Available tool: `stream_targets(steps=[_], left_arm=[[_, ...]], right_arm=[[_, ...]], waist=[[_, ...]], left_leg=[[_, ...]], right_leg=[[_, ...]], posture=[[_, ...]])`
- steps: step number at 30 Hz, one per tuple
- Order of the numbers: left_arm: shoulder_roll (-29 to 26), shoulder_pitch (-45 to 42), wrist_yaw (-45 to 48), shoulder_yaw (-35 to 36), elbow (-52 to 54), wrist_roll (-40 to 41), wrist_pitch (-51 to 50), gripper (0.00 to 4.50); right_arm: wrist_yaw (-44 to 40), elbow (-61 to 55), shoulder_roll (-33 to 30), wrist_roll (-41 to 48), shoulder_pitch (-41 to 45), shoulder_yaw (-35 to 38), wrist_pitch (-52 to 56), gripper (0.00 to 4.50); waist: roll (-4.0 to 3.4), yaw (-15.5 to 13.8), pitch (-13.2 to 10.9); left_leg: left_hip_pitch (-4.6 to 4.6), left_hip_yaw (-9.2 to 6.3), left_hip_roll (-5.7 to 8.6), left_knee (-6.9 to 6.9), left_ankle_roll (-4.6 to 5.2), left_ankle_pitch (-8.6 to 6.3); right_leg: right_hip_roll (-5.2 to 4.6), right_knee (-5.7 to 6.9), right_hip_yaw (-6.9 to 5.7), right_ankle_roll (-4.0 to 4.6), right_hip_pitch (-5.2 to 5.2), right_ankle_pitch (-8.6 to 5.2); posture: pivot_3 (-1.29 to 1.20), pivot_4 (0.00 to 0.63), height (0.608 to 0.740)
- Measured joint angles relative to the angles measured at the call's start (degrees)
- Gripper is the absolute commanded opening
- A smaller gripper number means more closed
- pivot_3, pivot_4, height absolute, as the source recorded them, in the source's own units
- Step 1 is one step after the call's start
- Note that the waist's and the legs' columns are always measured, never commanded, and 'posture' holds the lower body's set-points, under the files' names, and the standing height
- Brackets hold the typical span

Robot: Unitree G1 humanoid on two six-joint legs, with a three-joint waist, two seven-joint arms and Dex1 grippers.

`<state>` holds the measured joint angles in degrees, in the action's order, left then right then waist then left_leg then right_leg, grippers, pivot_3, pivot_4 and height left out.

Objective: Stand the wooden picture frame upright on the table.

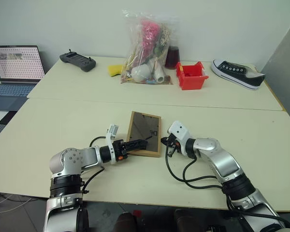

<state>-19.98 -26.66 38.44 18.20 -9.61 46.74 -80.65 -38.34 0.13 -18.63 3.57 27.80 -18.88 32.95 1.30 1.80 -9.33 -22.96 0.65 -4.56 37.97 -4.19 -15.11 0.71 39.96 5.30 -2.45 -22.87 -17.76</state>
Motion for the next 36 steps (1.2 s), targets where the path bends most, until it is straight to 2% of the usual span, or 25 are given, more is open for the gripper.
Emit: stream_targets(steps=[6, 8, 13, 18, 21, 24, 27, 28, 32, 36], left_arm=[[0.1, 0.0, -1.7, 1.6, 3.4, 3.2, -4.8, 1.33], [0.1, 0.0, -2.4, 2.5, 4.9, 4.3, -5.8, 1.29], [0.7, -1.5, -4.3, 2.0, 7.7, 4.4, -5.4, 1.29], [0.7, -5.8, -4.2, 1.7, 11.9, 5.2, -2.5, 1.29], [-1.3, -5.5, -3.2, 0.2, 13.2, 5.2, -0.8, 1.29], [-2.7, -5.1, -2.2, -1.4, 14.1, 5.0, 1.4, 1.29], [-2.9, -5.2, -1.6, -2.1, 14.9, 5.1, 2.8, 1.29], [-3.0, -5.2, -1.7, -2.2, 15.0, 5.0, 3.3, 1.29], [-4.4, -4.6, -2.6, -2.2, 14.6, 4.5, 3.9, 1.29], [-4.7, -4.0, -2.7, -2.2, 14.6, 4.6, 3.9, 1.29]], right_arm=[[0.0, -0.2, -3.5, 0.6, -0.2, 4.1, 1.1, 0.0], [-0.5, -0.4, -5.6, 2.1, -0.1, 7.5, 2.4, 0.0], [-5.2, -4.1, -7.8, 10.2, 2.0, 13.3, 10.1, 1.01], [-8.0, -8.3, -7.6, 24.7, 10.9, 22.6, 23.3, 2.11], [-8.3, -9.2, -6.8, 31.6, 14.7, 26.2, 28.4, 2.96], [-6.7, -7.9, -4.1, 33.6, 16.8, 26.0, 30.1, 3.67], [-4.6, -5.2, -2.7, 30.9, 18.8, 22.0, 27.3, 4.33], [-3.2, -3.6, -1.8, 29.0, 19.4, 20.6, 25.5, 4.47], [-0.4, -0.2, 1.8, 26.0, 21.0, 18.1, 21.3, 4.47], [-0.1, -0.9, 5.3, 27.8, 21.0, 17.7, 21.6, 4.47]], waist=[[0.01, -0.1, 0.0], [0.01, 0.0, 0.0], [0.04, 0.1, -0.1], [0.04, 0.2, -0.2], [0.04, 0.2, -0.2], [0.05, 0.2, -0.2], [0.05, 0.2, -0.2], [0.05, 0.2, -0.2], [0.05, 0.3, -0.2], [0.04, 0.2, -0.2]], left_leg=[[-0.05, -0.01, 0.0, 0.0, -0.01, 0.0], [-0.07, 0.01, -0.01, -0.03, 0.0, 0.0], [-0.08, 0.02, -0.04, -0.05, -0.01, 0.0], [-0.13, 0.04, -0.05, -0.09, -0.01, 0.0], [-0.19, 0.02, -0.06, -0.14, -0.01, 0.0], [-0.22, 0.07, -0.05, -0.08, 0.0, 0.0], [-0.24, 0.07, -0.04, -0.07, 0.0, 0.0], [-0.24, 0.07, -0.04, -0.07, 0.0, 0.0], [-0.38, 0.05, -0.08, -0.08, -0.01, 0.0], [-0.52, 0.01, -0.07, -0.06, -0.03, 0.02]], right_leg=[[-0.01, -0.01, -0.01, 0.0, -0.04, 0.0], [0.0, -0.01, 0.01, 0.0, -0.08, 0.0], [0.06, 0.02, 0.05, 0.0, -0.15, 0.0], [0.06, -0.01, 0.07, 0.01, -0.23, 0.0], [0.06, -0.05, 0.07, 0.01, -0.29, 0.0], [0.05, -0.01, 0.12, 0.01, -0.34, 0.0], [0.05, -0.02, 0.1, 0.0, -0.34, 0.0], [0.05, -0.02, 0.11, 0.01, -0.35, 0.0], [0.06, -0.04, 0.08, 0.01, -0.47, 0.0], [0.03, -0.02, 0.0, 0.01, -0.59, 0.0]], posture=[[0.0, 0.15, 0.74], [0.0, 0.15, 0.74], [0.0, 0.15, 0.74], [0.0, 0.15, 0.74], [0.0, 0.15, 0.74], [0.0, 0.15, 0.74], [0.0, 0.15, 0.74], [0.0, 0.15, 0.74], [0.0, 0.15, 0.74], [0.0, 0.15, 0.74]])
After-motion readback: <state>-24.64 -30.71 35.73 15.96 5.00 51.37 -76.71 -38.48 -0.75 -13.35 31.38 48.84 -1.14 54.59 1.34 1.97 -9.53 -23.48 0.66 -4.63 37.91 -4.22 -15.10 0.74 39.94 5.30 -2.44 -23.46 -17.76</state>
